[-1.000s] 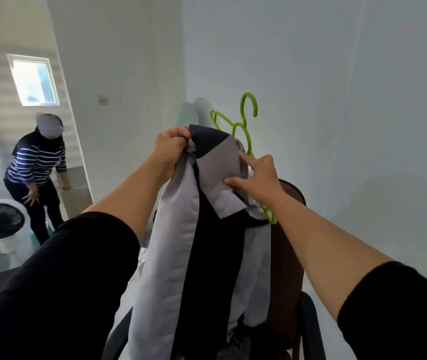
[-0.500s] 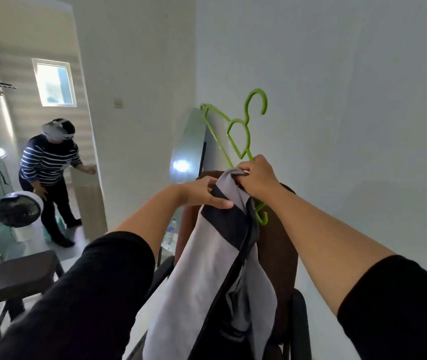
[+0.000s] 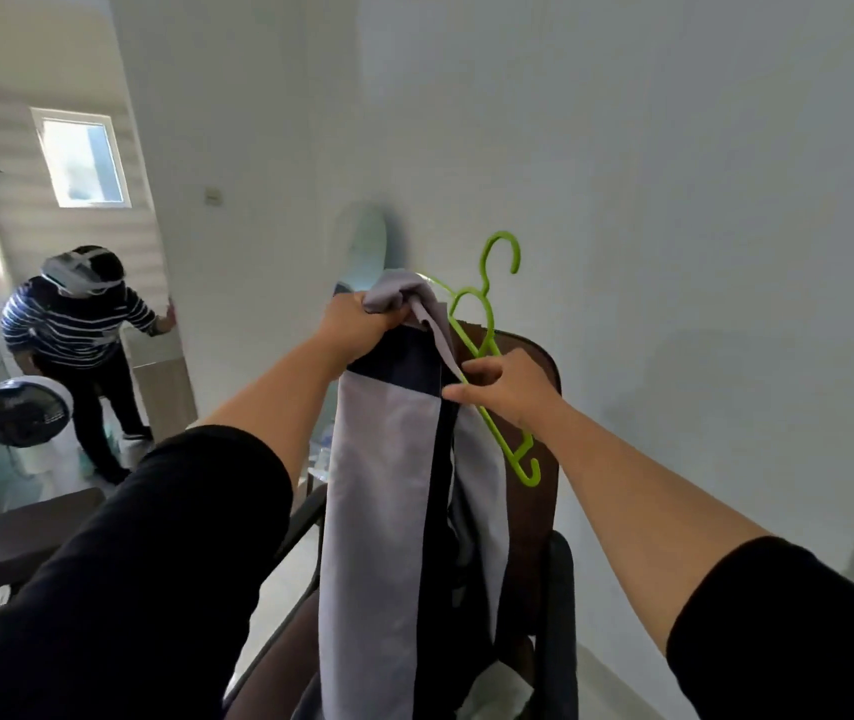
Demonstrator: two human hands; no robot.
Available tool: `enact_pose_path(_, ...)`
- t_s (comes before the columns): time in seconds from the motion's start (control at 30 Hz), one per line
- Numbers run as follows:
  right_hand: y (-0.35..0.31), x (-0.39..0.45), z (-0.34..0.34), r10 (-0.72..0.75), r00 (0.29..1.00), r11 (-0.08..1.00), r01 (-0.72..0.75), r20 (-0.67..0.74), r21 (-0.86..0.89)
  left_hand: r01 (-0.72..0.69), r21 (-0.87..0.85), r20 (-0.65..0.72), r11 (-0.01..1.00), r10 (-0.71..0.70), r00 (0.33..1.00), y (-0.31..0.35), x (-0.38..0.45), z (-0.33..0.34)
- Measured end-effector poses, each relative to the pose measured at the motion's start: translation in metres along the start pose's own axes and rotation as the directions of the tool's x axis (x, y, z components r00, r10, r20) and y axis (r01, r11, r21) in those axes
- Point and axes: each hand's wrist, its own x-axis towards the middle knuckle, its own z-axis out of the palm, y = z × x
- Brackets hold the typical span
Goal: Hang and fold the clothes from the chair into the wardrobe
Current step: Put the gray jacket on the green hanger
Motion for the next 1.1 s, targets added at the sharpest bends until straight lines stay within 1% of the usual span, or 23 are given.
enact_pose_path(0.07, 0.006, -0.007, 0.006, 0.007, 1.000, 1.000, -0.007, 0.011, -0.012, 0.016, -0.046, -0.021, 0.999, -0.017, 1.000, 0.007, -0.004, -0.006)
enact_pose_path(0.17, 0.005, -0.015, 0.014, -0.012, 1.000, 1.000, 0.012, 0.011, -0.009, 0.031, -0.086, -0.006, 0.996, -0.031, 0.999, 0.014, -0.011, -0.015)
enact_pose_path(0.27, -0.004, -0.018, 0.018, -0.032, 0.998, 0.998, 0.030, -0.045, -0.048, 0.023, -0.111, 0.020, 0.994, -0.021, 1.000, 0.015, -0.015, -0.025)
enact_pose_path(0.33, -0.013, -0.018, 0.018, -0.052, 0.995, 0.995, 0.044, -0.081, -0.092, 0.021, -0.083, 0.005, 0.996, -0.021, 1.000, 0.011, -0.014, -0.035)
enact_pose_path(0.37, -0.018, -0.018, 0.017, -0.064, 0.992, 0.993, 0.053, -0.104, -0.103, 0.021, -0.037, -0.014, 0.999, -0.022, 1.000, 0.007, -0.014, -0.042)
enact_pose_path(0.4, -0.024, -0.017, 0.014, -0.075, 0.990, 0.991, 0.060, -0.118, -0.120, 0.019, 0.044, -0.032, 0.999, -0.018, 0.999, 0.001, -0.013, -0.050)
enact_pose_path(0.43, -0.028, -0.014, 0.012, -0.081, 0.989, 0.989, 0.064, -0.127, -0.133, 0.020, 0.161, -0.042, 0.987, -0.013, 0.999, -0.005, -0.012, -0.058)
enact_pose_path(0.47, -0.035, -0.012, 0.010, -0.083, 0.987, 0.986, 0.061, -0.140, -0.156, 0.015, 0.300, -0.029, 0.954, -0.007, 1.000, -0.013, -0.011, -0.066)
enact_pose_path(0.53, -0.049, -0.003, 0.006, -0.079, 0.985, 0.981, 0.050, -0.153, -0.186, -0.018, 0.552, 0.040, 0.834, -0.006, 0.999, -0.027, -0.012, -0.078)
enact_pose_path(0.57, -0.058, 0.002, 0.006, -0.091, 0.983, 0.980, 0.061, -0.160, -0.188, -0.032, 0.629, 0.075, 0.776, -0.020, 0.997, -0.034, -0.012, -0.082)
enact_pose_path(0.6, -0.067, 0.007, 0.007, -0.112, 0.979, 0.977, 0.079, -0.167, -0.196, -0.043, 0.671, 0.107, 0.740, -0.039, 0.994, -0.042, -0.012, -0.085)
enact_pose_path(0.63, -0.077, 0.011, 0.008, -0.132, 0.975, 0.974, 0.094, -0.178, -0.208, -0.057, 0.684, 0.140, 0.727, -0.054, 0.989, -0.050, -0.013, -0.086)
enact_pose_path(0.73, -0.110, 0.018, 0.014, -0.204, 0.961, 0.958, 0.157, -0.187, -0.241, -0.134, 0.599, 0.268, 0.789, -0.039, 0.963, -0.063, -0.020, -0.083)
enact_pose_path(0.8, -0.130, 0.021, 0.020, -0.246, 0.953, 0.944, 0.195, -0.174, -0.267, -0.188, 0.528, 0.324, 0.828, 0.008, 0.946, -0.066, -0.025, -0.076)
enact_pose_path(0.83, -0.137, 0.022, 0.025, -0.259, 0.951, 0.939, 0.207, -0.167, -0.276, -0.226, 0.486, 0.334, 0.844, 0.060, 0.941, -0.066, -0.028, -0.073)
enact_pose_path(0.87, -0.142, 0.023, 0.028, -0.267, 0.949, 0.935, 0.214, -0.166, -0.282, -0.263, 0.439, 0.316, 0.859, 0.127, 0.940, -0.064, -0.030, -0.069)
enact_pose_path(0.93, -0.149, 0.025, 0.033, -0.276, 0.946, 0.930, 0.218, -0.169, -0.297, -0.318, 0.318, 0.210, 0.893, 0.260, 0.942, -0.058, -0.034, -0.065)
enact_pose_path(0.97, -0.152, 0.025, 0.036, -0.273, 0.947, 0.931, 0.215, -0.171, -0.294, -0.341, 0.263, 0.155, 0.903, 0.309, 0.938, -0.056, -0.035, -0.065)
enact_pose_path(1.0, -0.153, 0.024, 0.038, -0.267, 0.948, 0.935, 0.211, -0.174, -0.285, -0.368, 0.236, 0.132, 0.899, 0.346, 0.929, -0.053, -0.036, -0.067)
enact_pose_path(1.03, -0.154, 0.024, 0.039, -0.262, 0.949, 0.938, 0.209, -0.175, -0.276, -0.405, 0.240, 0.140, 0.882, 0.381, 0.914, -0.051, -0.036, -0.070)
enact_pose_path(1.1, -0.154, 0.023, 0.042, -0.248, 0.954, 0.942, 0.197, -0.170, -0.270, -0.474, 0.332, 0.215, 0.816, 0.424, 0.880, -0.050, -0.036, -0.075)
